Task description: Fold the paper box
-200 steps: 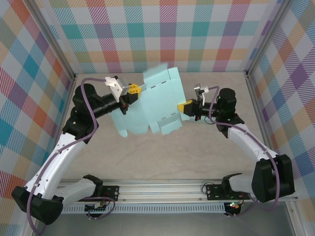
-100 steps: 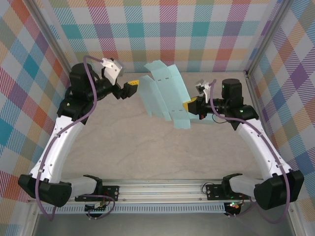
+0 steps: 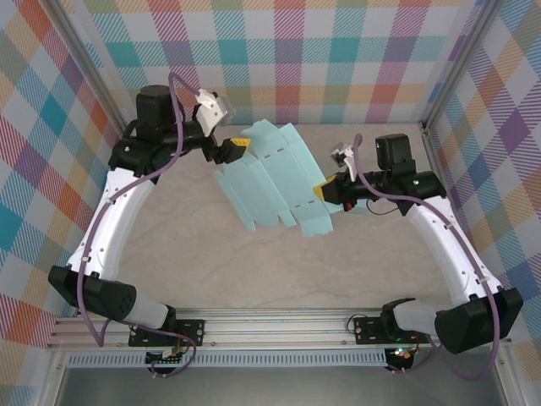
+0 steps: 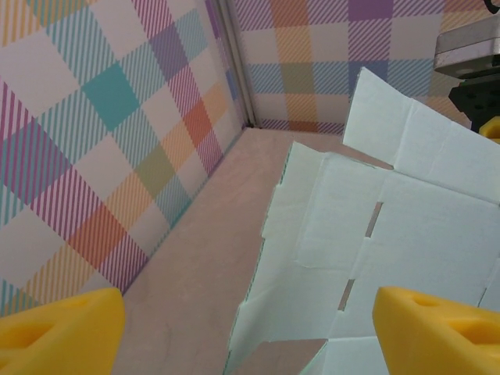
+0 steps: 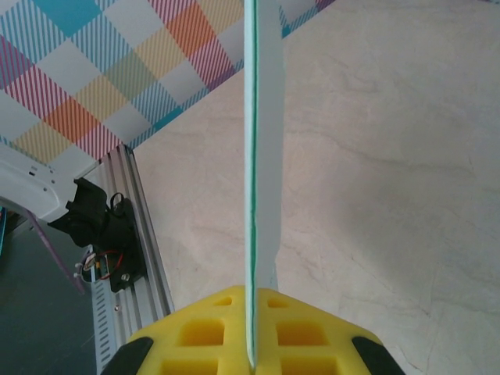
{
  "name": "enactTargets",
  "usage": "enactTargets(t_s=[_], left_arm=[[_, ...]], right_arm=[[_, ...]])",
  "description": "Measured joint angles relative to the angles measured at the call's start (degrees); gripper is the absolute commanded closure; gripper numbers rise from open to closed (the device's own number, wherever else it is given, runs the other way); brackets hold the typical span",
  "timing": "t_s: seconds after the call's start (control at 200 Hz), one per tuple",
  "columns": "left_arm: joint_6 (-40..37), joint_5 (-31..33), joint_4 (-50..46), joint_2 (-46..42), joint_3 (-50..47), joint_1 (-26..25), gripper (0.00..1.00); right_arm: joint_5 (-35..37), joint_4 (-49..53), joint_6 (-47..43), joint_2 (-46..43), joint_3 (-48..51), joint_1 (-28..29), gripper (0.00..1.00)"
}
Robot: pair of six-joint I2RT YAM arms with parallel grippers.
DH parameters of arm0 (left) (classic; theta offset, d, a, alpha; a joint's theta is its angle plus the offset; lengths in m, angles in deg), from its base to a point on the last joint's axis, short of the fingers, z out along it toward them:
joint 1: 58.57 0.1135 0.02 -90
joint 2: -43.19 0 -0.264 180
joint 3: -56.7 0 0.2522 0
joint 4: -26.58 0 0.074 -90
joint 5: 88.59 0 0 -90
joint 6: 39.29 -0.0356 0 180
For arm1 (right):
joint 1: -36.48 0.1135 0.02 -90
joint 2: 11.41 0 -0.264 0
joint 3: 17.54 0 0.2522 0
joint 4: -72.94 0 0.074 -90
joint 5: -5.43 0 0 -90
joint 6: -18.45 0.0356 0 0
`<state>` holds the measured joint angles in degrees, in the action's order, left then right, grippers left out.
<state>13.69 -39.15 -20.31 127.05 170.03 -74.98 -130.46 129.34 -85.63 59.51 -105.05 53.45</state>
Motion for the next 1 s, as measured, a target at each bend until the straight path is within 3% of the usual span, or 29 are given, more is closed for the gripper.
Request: enactTargets(t_s=[0.13,0.225,0.295,0.465,0.615,0.86,1.0], left_arm=[[-3.5,-1.6,-5.1,4.0,6.7,-1.1,0.24],[-6.5,-1.6,-8.6,5.6,7.6,-2.8,0.34],[-7.9,-0.9,-10.5,6.5,7.6,-4.2,0.45],[-10.2,1.0,-14.6,9.0,8.7,-5.7,0.83],[-11.2,1.6,-16.3,9.1,8.8,-6.0,1.0],[-4.9,6.9,-12.8,7.4,5.2,-5.7,1.0],[3.8,9.9,-11.0,5.1,3.3,-5.2,1.0]], right_arm=[[0.1,1.9,-0.6,2.0,-2.3,2.3,1.0],[0.2,2.9,-1.3,3.5,-3.6,3.5,1.0],[0.3,3.6,-1.5,4.5,-4.5,4.1,1.0],[0.7,4.2,-1.6,6.0,-5.5,4.6,1.0],[2.6,3.2,-1.3,6.7,-5.5,4.6,0.96],[7.6,0.6,1.5,6.6,-5.5,4.7,0.64],[10.8,-0.8,3.7,6.4,-5.5,4.3,0.56]])
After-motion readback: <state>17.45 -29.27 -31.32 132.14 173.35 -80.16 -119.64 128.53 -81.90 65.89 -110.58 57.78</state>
